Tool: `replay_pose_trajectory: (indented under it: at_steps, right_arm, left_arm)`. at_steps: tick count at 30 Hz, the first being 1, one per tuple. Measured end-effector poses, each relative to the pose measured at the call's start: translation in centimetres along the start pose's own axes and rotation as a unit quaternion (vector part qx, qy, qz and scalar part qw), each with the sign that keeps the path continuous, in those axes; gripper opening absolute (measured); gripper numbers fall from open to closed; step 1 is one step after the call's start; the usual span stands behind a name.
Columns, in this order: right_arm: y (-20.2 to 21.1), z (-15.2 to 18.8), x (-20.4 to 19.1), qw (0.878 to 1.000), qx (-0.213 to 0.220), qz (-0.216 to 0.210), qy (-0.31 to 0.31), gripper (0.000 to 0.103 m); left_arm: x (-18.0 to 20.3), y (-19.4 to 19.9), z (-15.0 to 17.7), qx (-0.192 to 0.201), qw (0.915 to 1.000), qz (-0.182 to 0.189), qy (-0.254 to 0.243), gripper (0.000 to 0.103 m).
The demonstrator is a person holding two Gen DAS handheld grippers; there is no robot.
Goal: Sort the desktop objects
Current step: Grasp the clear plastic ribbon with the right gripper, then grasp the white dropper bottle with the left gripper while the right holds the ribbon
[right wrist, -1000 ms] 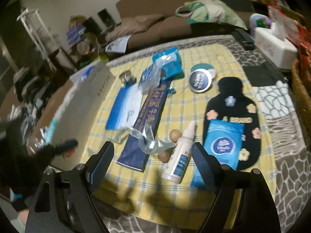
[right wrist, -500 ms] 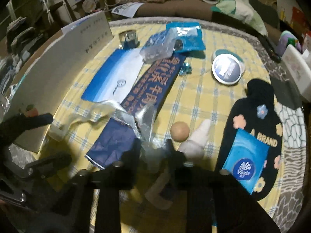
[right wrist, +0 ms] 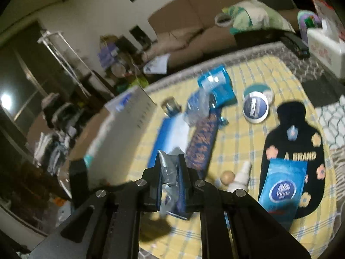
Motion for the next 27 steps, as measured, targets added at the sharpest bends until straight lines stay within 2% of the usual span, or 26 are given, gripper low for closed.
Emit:
replay_pose_trajectory:
  at_steps: [4,6,10,16,21,24,27]
  right_arm:
    - [3.1,-1.1,-1.5,0.998,0.046,-0.032,0.007,0.012]
    - [5.3,-1.8,-2.4,0.996,0.078,-0.029,0.016,0.012]
    - [8.8,-2.5,-3.0,0.991,0.127,-0.037,0.022,0.012]
    - [11.6,-2.7,-1.9,0.988,0.154,-0.006,0.024,0.013]
    - [13.6,-2.3,0.1,0.985,0.173,0.015,0.010,0.014]
    - [14.5,-1.9,1.3,0.984,0.177,0.011,-0.007,0.015]
    - [14.7,-1.5,2.0,0.985,0.174,0.013,-0.012,0.015]
  left_arm:
    - [0.2,0.8,-0.3,0.010,0.9997,0.021,0.007,0.093]
    - [0.4,1.4,-0.7,0.015,0.9991,0.038,0.009,0.093]
    - [1.3,2.6,-2.3,0.034,0.9989,0.031,-0.011,0.093]
    - [3.7,2.5,-4.8,0.036,0.9981,0.044,-0.023,0.093]
    - [8.8,1.2,-3.3,0.015,0.9952,0.065,-0.071,0.093]
    - [12.5,-0.7,-1.8,-0.008,0.9934,0.050,-0.103,0.092]
    - [14.7,-2.7,-1.1,-0.026,0.9919,0.017,-0.123,0.084]
Point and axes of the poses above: each gripper's, at about its wrist camera, not at the fingertips, and y roughly against the way its jaws point, x to its right, z to its underside, the point moved 5 cm from there along -y, roughly the way its jaws point, and after that the axes turned 13 degrees about -x, right-handed, at the moved point
